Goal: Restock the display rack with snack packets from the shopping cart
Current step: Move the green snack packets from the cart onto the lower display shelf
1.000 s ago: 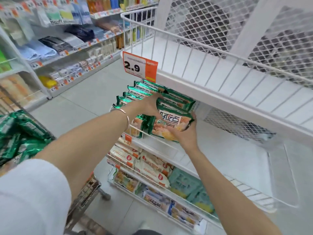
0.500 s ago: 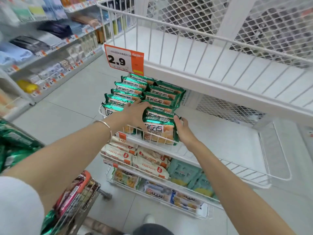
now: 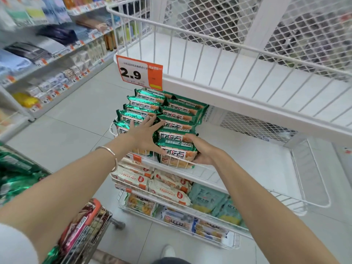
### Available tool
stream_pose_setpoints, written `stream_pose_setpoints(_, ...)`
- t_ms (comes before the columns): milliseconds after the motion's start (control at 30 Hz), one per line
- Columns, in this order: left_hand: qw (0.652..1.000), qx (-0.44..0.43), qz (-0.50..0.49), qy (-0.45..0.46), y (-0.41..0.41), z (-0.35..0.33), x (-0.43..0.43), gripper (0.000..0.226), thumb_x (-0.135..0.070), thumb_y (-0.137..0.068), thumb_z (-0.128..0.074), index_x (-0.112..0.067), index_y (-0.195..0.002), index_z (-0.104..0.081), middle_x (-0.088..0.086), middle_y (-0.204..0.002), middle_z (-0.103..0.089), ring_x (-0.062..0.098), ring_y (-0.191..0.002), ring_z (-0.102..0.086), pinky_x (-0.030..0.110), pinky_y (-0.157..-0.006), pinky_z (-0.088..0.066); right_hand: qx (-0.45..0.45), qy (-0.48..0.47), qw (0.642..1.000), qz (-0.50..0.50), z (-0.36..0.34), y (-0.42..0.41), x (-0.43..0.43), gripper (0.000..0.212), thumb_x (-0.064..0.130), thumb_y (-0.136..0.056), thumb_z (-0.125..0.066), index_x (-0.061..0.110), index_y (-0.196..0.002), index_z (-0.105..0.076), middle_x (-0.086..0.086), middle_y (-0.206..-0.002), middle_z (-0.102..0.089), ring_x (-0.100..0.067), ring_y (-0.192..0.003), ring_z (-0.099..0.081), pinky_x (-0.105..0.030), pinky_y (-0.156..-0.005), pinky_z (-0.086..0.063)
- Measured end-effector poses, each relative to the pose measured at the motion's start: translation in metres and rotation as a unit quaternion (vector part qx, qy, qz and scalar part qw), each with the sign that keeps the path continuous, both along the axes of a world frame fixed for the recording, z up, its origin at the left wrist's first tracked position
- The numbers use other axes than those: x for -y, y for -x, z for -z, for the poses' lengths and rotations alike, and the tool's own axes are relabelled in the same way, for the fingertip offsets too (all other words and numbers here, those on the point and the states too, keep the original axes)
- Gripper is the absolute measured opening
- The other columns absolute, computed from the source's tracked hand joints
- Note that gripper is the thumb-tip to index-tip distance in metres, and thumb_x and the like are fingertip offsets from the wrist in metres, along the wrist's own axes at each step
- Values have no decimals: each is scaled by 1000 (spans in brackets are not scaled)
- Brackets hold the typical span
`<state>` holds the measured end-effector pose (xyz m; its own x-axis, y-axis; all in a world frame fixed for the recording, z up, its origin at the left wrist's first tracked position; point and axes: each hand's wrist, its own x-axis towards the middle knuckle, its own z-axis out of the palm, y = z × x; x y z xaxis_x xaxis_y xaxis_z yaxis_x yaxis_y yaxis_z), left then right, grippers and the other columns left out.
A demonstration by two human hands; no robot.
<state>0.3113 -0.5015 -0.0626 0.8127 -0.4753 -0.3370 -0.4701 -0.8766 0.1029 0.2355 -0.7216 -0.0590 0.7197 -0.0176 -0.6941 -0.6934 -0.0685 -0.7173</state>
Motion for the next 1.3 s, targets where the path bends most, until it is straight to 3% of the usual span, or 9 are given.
stream_pose_setpoints(167, 998, 31, -28, 38, 8, 2, 10, 105, -87, -69, -54, -50, -155, -7, 1, -167, 11, 26, -153, 11, 73, -111, 2, 6, 39, 998, -59, 28, -4, 22, 97, 71, -59, -79, 14, -133, -53, -7, -127, -66, -24, -116, -62, -49, -103, -49)
stream_pose_setpoints(333, 995, 100, -14, 9, 11, 2, 28, 97, -84, -73, -47, -44, -156, -15, 13, -166, -8, 38, -152, -3, 70, -115, -7, -4, 9, 1000, -4, 16, 5, 22, 43, 41, -96, -61, 6, -121, -60, -14, -109, -71, -22, -79, -72, -41, -87, -58)
stream_pose_setpoints(433, 995, 98, 0, 22, 7, 3, 18, 94, -80, -77, -46, -44, -156, -11, 9, -167, -6, 33, -153, -3, 69, -116, -9, 6, -20, 1000, 20, 17, 2, 11, 35, 34, -100, -56, 6, -121, -58, -12, -102, -72, -23, -84, -68, -44, -94, -54)
stream_pose_setpoints(767, 997, 35, 64, -40, -15, -6, -9, 104, -90, -72, -44, -47, -155, 1, -10, -166, 10, 19, -154, 8, 73, -114, -4, 19, 58, 995, -79, 8, -7, 15, 119, 70, -68, -72, 18, -157, -12, -8, -162, -24, -32, -144, -31, -53, -116, -29)
stream_pose_setpoints(933, 998, 21, 52, -25, -13, -5, -17, 120, -93, -64, -48, -40, -156, 9, -9, -165, 17, 16, -153, 11, 70, -116, -1, 78, -36, 985, -150, -2, -7, -21, 66, 56, -72, -80, 30, -129, -58, 7, -132, -62, -16, -130, -51, -46, -117, -31)
stream_pose_setpoints(1067, 998, 20, 51, -14, -14, -5, -16, 111, -88, -71, -48, -45, -154, 11, -9, -164, 19, 17, -152, 12, 71, -115, 0, 114, -10, 985, -127, 1, 11, 4, 102, 57, -79, -72, 22, -156, -15, -2, -157, -36, -19, -143, -33, -43, -123, -16)
stream_pose_setpoints(1167, 998, 26, 57, -16, -15, -2, -15, 103, -86, -75, -45, -48, -153, 11, -7, -164, 20, 20, -152, 13, 73, -114, -2, 287, 294, 877, -248, 12, 21, 17, 105, 64, -86, -61, 42, -152, 17, 6, -165, 12, -13, -151, 8, -38, -121, 1)
stream_pose_setpoints(1233, 998, 27, 60, -21, -15, -1, -16, 99, -84, -78, -43, -48, -153, 11, -7, -164, 20, 20, -152, 14, 73, -114, -2, 357, 404, 759, -365, 25, 15, 19, 78, 62, -98, -39, 46, -151, 15, 5, -162, 25, -16, -149, 22, -42, -122, 8)
stream_pose_setpoints(1300, 998, 31, 52, -13, -15, 1, -15, 93, -80, -83, -42, -49, -153, 11, -6, -164, 19, 19, -152, 15, 72, -114, 0, 361, 444, 718, -397, 30, 3, 19, 64, 57, -103, -26, 43, -154, 9, 3, -162, 24, -20, -149, 24, -46, -123, 8)
